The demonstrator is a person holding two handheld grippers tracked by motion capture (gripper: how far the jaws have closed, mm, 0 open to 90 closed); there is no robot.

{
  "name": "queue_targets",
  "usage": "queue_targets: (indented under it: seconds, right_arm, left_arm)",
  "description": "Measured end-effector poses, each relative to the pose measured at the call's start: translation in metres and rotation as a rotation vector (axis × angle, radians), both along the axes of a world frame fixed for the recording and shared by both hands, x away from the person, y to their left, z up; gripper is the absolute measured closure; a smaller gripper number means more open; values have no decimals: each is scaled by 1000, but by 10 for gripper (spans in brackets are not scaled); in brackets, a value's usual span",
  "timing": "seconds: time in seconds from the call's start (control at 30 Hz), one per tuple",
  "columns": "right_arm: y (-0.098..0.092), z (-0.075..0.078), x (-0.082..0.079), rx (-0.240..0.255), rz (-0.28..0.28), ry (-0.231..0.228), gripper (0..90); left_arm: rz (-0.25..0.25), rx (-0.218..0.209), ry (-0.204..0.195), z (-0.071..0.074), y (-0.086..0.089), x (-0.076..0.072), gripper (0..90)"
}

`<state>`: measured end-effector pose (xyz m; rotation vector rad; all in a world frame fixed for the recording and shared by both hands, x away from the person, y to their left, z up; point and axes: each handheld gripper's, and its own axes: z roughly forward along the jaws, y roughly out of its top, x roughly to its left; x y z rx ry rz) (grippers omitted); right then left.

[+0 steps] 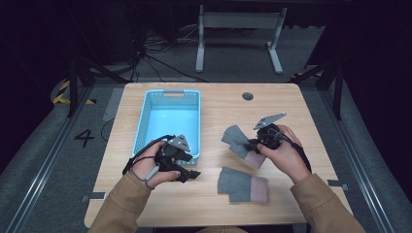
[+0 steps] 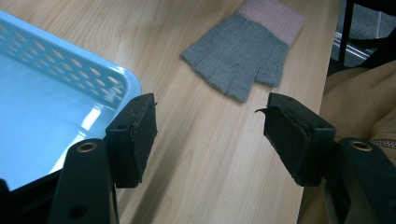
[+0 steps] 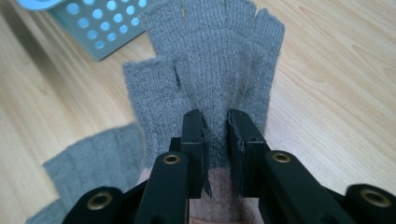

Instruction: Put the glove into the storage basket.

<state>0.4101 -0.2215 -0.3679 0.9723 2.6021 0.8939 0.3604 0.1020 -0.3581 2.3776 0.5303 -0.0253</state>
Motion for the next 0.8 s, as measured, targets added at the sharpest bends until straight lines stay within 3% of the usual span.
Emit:
queue_targets:
  seconds: [0.4,0.8]
  right_arm:
    - [-13,0,-29,57,31,-3,775]
    - [-14,-1,-43,41,90,-6,774]
  left_arm:
    - [-6,5,-1,0,-1,-1,354]
    - [-5,-8,5,-1,-3,1,378]
